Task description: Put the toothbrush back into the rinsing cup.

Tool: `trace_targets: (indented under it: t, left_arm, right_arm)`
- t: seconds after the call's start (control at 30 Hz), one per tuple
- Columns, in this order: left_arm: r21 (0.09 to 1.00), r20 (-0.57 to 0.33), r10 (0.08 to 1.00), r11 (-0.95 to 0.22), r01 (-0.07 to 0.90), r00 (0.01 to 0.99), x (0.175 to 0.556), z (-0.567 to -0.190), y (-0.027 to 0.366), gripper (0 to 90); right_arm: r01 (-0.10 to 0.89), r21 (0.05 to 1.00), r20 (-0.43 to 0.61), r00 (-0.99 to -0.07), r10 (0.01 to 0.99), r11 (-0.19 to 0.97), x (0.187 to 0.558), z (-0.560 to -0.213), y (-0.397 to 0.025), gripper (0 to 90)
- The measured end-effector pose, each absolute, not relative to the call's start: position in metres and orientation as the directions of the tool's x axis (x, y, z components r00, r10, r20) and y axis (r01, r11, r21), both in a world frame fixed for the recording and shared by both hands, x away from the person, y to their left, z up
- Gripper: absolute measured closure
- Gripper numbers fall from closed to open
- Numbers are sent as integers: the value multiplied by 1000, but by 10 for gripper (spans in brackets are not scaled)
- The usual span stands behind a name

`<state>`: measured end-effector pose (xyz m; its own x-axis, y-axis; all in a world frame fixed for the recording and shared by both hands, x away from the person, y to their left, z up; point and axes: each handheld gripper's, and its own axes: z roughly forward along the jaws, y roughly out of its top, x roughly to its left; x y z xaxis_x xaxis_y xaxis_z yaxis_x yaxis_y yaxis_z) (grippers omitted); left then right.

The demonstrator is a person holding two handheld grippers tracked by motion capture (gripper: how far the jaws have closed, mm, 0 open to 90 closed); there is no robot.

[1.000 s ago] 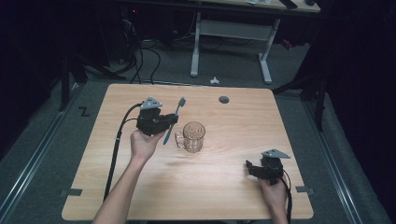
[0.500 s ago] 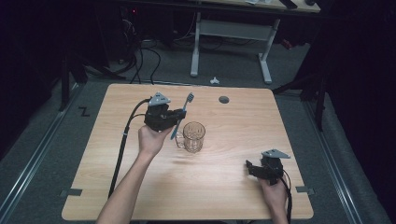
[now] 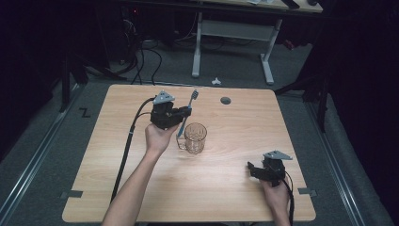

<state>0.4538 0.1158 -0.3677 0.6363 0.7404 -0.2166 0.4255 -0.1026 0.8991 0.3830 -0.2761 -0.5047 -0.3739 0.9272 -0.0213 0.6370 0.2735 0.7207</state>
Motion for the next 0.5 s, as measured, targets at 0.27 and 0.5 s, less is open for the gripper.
trace_targets:
  t: [0.27, 0.5]
  left_arm:
    - [901, -208, 742, -108, 420, 638, 457, -372, 113, 802]
    - [900, -194, 737, -129, 417, 647, 457, -376, 108, 801]
  right_arm:
    - [637, 721, -21, -376, 927, 274, 383, -505, -276, 223]
    - [636, 721, -21, -376, 926, 275, 383, -505, -276, 223]
